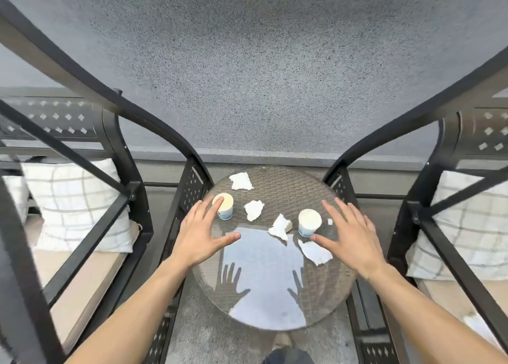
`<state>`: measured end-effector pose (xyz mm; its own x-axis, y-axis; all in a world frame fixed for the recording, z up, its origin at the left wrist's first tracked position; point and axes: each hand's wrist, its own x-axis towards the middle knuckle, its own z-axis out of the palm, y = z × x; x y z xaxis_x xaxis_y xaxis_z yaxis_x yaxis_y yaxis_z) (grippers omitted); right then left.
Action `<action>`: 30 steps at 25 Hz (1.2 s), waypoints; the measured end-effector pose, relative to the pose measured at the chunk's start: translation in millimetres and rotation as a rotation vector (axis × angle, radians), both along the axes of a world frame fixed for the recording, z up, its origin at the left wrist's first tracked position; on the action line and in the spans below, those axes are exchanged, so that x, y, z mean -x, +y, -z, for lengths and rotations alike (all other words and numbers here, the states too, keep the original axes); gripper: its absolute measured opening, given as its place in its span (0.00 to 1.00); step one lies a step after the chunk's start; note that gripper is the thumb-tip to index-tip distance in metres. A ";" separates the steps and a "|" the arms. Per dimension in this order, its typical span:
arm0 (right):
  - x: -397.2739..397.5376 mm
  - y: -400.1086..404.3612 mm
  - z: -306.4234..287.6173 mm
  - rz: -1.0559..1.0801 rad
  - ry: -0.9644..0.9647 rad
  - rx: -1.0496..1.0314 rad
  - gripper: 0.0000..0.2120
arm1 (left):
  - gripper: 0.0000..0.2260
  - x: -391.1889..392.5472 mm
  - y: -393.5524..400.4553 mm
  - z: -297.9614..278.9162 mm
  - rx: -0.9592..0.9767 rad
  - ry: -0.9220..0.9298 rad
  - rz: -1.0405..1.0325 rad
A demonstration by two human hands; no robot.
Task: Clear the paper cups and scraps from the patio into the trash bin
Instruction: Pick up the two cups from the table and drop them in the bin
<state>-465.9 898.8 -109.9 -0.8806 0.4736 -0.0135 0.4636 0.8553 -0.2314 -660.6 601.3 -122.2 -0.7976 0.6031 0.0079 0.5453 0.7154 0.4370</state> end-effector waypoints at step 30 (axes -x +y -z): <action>138.6 40.3 126.5 0.147 -0.437 0.106 0.35 | 0.38 186.2 55.0 135.6 0.355 -0.258 0.102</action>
